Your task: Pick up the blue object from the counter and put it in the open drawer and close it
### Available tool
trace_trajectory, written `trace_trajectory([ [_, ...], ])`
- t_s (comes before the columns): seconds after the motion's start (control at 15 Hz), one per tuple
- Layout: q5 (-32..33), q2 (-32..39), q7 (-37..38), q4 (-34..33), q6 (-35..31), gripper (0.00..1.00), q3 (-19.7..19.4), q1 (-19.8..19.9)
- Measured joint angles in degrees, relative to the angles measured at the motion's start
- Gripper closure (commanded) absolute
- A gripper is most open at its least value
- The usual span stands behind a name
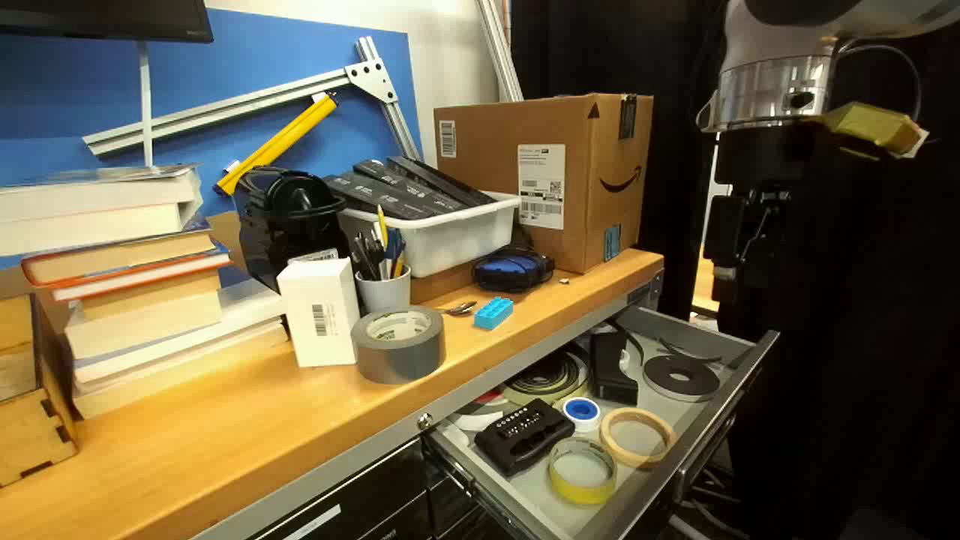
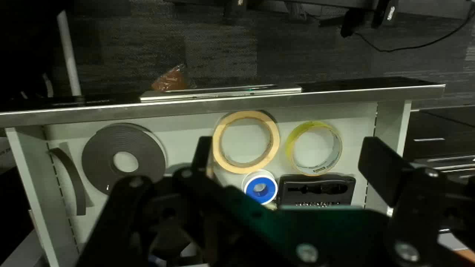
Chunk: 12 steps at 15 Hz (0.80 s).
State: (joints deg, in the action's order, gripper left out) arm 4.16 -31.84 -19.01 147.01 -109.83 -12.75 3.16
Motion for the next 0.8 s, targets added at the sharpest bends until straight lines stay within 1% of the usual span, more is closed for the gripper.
trace_trajectory([
  [0.47,-0.06,0.39,0.11,-0.19,-0.31,0.0,0.25,-0.03],
  [0.6,-1.15,2.68,0.63,-0.9,-3.84,0.0,1.37,-0.71],
  [0.8,-3.63,9.8,1.33,-3.93,-12.75,0.0,4.34,-3.5],
])
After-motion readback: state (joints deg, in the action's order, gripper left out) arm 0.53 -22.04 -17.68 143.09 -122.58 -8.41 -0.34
